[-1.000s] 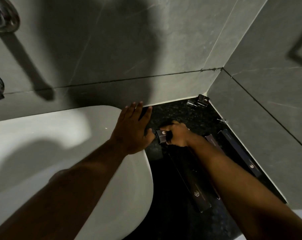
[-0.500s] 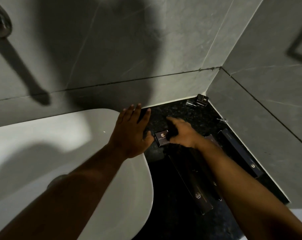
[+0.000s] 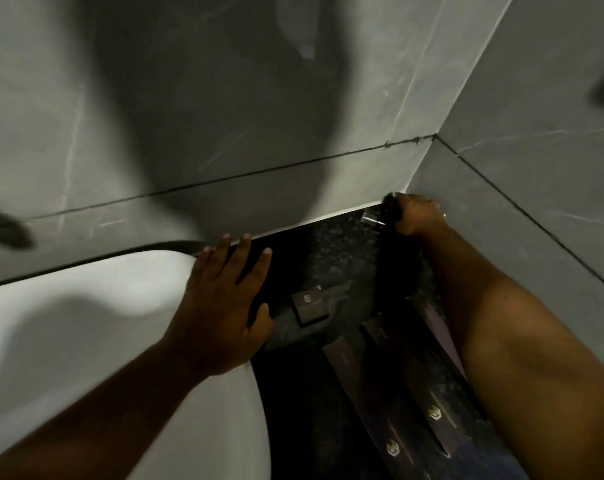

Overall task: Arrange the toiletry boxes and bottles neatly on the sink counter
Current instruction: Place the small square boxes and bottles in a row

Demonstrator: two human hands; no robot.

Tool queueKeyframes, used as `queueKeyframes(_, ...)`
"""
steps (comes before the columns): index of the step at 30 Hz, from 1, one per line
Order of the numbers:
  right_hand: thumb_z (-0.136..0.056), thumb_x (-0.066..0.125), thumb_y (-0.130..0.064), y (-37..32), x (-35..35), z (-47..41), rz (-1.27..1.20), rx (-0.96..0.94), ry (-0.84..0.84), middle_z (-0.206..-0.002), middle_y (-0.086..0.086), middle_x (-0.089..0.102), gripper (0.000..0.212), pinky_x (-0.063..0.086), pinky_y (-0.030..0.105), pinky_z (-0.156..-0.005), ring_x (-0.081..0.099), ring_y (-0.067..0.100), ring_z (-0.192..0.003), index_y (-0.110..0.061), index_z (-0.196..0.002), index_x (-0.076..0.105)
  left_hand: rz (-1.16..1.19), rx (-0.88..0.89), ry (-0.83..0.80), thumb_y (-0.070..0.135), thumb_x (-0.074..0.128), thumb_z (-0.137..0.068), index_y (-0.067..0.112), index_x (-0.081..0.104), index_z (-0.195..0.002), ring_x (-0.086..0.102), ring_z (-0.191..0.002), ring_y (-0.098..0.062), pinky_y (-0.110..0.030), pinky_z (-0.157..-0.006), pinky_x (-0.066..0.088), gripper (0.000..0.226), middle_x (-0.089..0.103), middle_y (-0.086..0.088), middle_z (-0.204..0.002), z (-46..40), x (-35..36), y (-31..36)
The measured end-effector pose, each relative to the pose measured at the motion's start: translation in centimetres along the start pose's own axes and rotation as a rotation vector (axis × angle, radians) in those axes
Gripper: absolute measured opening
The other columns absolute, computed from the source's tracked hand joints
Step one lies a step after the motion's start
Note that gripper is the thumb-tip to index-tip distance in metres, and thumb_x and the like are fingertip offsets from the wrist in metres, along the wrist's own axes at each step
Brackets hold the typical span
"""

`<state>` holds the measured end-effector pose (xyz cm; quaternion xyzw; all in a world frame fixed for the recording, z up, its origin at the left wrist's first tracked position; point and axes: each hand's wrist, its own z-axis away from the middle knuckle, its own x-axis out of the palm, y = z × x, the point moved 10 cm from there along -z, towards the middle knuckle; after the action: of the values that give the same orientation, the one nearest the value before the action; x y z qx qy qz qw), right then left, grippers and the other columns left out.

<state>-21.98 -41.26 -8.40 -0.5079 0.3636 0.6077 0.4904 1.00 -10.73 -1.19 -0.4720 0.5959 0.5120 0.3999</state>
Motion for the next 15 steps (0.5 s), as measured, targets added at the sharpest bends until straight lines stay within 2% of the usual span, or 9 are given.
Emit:
queueKeyframes(4, -0.083, 0.058, -0.041, -0.1, 0.6, -2.0, 0.095, -0.006, -0.017, -0.135, 0.017, 0.051, 0.051, 0.034, 0.048, -0.106, 0.045, 0.035, -0.127, -0.021, -0.129, 0.048, 0.012, 0.025, 0.001, 0.041, 0.037, -0.079, 0.016, 0.029, -0.146, 0.007, -0.146, -0.034, -0.051, -0.115, 0.008, 0.072, 0.020, -0.015, -0.157, -0.1, 0.1, 0.1)
queueKeyframes(6, -0.081, 0.062, -0.044, 0.7, 0.4, -2.0, 0.063, 0.025, -0.031, -0.140, 0.019, 0.046, 0.060, 0.033, 0.049, -0.110, 0.041, 0.036, -0.131, -0.018, -0.133, 0.047, 0.026, 0.025, 0.000, 0.039, 0.036, -0.079, 0.016, 0.028, -0.146, 0.004, -0.146, -0.033, -0.053, -0.115, 0.008, 0.072, 0.018, -0.014, -0.157, -0.1, 0.1, 0.1)
queueKeyframes(9, -0.073, 0.073, -0.047, 1.7, 0.4, -0.6, 0.030, 0.091, -0.098, -0.143, 0.019, 0.045, 0.079, 0.032, 0.044, -0.111, 0.041, 0.035, -0.133, -0.012, -0.137, 0.043, 0.023, 0.020, 0.004, 0.038, 0.036, -0.078, 0.016, 0.030, -0.146, 0.008, -0.146, -0.034, -0.057, -0.115, 0.015, 0.071, 0.023, -0.016, -0.156, 0.0, -0.1, 0.1)
queueKeyframes(12, -0.065, 0.076, -0.049, 2.3, -0.6, 2.4, -0.074, 0.145, -0.069, -0.135, 0.018, 0.053, 0.078, 0.039, 0.041, -0.105, 0.050, 0.035, -0.125, -0.016, -0.132, 0.050, 0.025, 0.018, 0.002, 0.038, 0.035, -0.079, 0.016, 0.031, -0.145, 0.010, -0.145, -0.035, -0.054, -0.116, 0.012, 0.071, 0.024, -0.017, -0.155, 0.1, -0.4, 0.2)
queueKeyframes(15, -0.061, 0.076, -0.044, 2.4, -1.8, 5.8, -0.253, 0.169, -0.012, -0.120, 0.020, 0.063, 0.065, 0.051, 0.041, -0.095, 0.061, 0.034, -0.109, -0.018, -0.120, 0.061, 0.033, 0.016, -0.006, 0.040, 0.033, -0.079, 0.016, 0.030, -0.146, 0.010, -0.145, -0.036, -0.051, -0.116, 0.008, 0.071, 0.025, -0.017, -0.155, 0.2, -0.4, 0.2)
